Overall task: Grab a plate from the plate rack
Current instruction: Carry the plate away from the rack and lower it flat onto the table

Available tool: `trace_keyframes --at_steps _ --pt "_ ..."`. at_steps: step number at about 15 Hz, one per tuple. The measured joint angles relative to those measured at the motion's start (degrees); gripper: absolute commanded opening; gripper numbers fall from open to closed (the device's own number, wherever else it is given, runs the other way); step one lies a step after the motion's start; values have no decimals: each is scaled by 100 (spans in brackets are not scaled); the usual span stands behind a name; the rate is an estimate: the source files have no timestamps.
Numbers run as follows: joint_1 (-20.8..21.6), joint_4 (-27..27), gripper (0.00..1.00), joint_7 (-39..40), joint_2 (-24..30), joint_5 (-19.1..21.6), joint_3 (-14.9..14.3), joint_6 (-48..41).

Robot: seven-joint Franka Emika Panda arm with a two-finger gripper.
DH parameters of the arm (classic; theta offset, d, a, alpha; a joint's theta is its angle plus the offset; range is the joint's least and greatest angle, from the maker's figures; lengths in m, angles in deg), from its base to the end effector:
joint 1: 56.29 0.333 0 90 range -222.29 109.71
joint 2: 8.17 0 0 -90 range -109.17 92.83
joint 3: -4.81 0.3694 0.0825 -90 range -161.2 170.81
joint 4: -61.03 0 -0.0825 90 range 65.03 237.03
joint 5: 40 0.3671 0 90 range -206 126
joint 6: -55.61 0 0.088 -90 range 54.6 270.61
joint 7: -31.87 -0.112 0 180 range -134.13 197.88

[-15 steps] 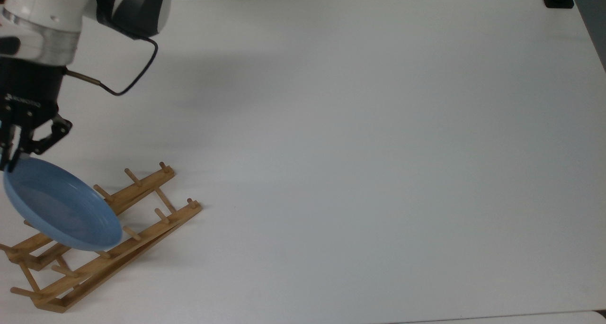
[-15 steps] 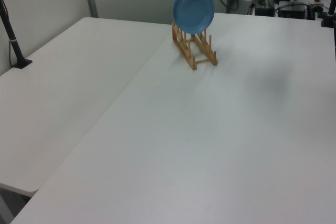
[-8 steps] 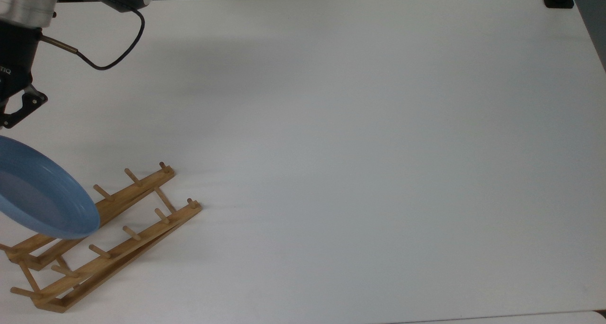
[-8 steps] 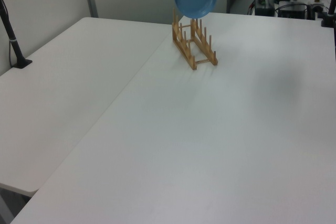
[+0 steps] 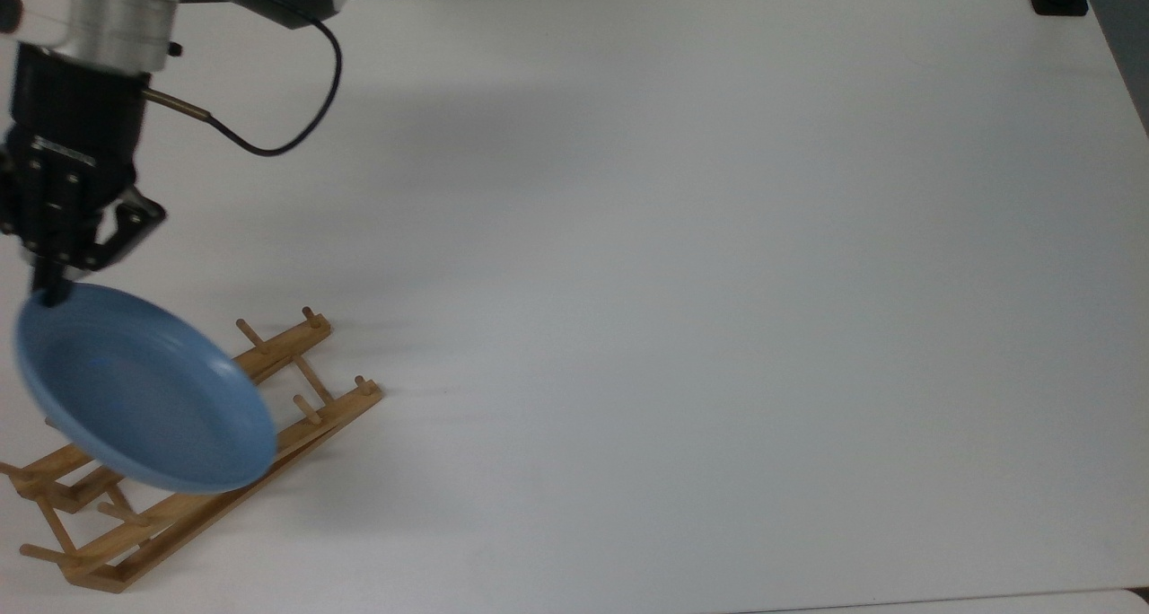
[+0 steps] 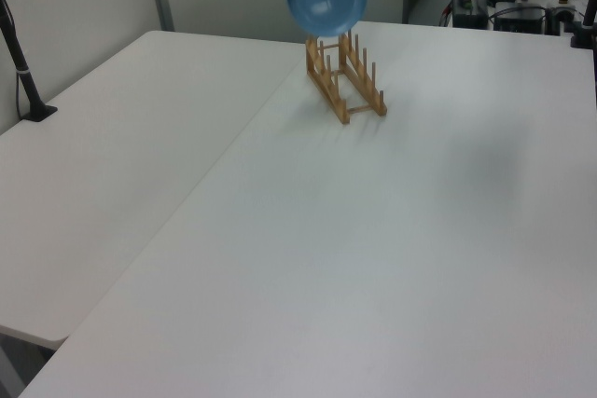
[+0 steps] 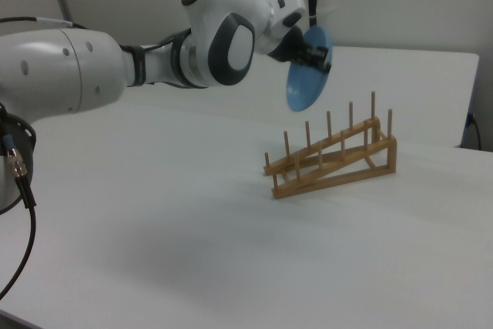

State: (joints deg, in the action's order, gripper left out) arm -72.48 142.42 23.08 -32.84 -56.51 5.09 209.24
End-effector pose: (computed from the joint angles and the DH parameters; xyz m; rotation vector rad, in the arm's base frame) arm 0.7199 -0.1975 0.6002 2.6215 -0.3028 1.1353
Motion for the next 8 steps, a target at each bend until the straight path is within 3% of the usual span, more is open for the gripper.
trace_keyframes --at_steps 6,8 --pt "498 -3 0 -73 162 929 59 -2210" --pt "664 12 0 320 290 1338 70 -3237"
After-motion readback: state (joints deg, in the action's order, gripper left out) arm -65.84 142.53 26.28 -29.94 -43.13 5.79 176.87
